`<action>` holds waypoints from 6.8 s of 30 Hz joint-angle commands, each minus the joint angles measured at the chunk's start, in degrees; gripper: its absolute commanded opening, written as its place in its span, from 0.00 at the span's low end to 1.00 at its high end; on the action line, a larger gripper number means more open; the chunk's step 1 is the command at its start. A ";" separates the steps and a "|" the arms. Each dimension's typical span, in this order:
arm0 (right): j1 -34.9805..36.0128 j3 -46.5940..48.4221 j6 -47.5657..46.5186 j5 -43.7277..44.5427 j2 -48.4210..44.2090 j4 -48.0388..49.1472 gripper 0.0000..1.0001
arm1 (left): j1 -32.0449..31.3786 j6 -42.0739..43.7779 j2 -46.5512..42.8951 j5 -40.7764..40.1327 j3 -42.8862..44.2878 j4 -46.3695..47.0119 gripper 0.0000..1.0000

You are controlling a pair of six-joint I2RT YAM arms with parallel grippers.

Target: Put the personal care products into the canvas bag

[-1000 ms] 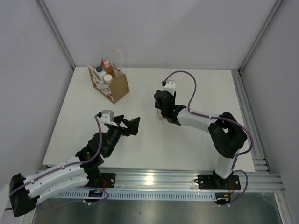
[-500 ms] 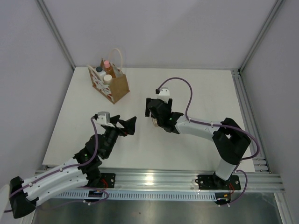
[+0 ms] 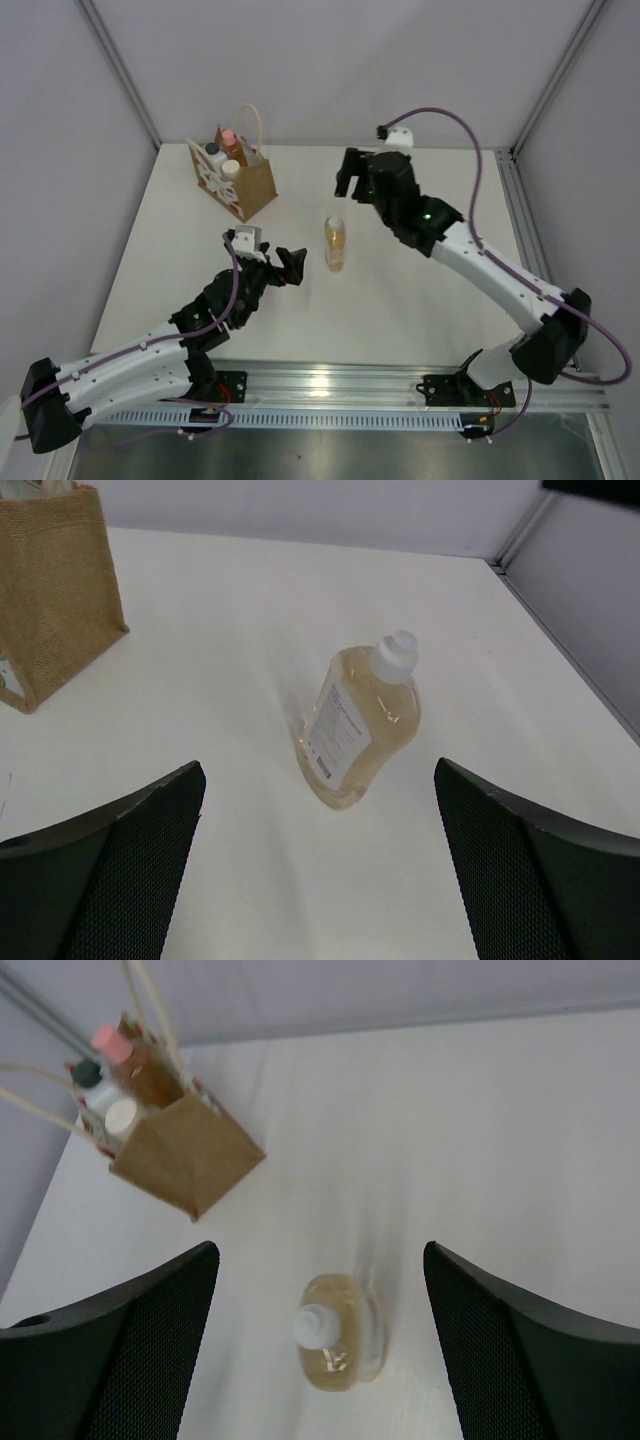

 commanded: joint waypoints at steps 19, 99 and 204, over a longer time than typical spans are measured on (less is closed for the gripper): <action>-12.47 -44.85 8.67 -26.28 -48.65 9.24 0.87 | -0.39 -7.10 43.40 -0.54 31.57 -8.56 0.96; -12.56 -46.44 7.26 -26.19 -53.75 7.92 0.90 | 34.50 10.04 45.00 5.95 65.92 -20.34 0.00; -6.06 -41.87 3.22 -16.08 -39.26 5.90 0.99 | 9.63 -4.20 4.24 33.64 9.98 -6.63 0.99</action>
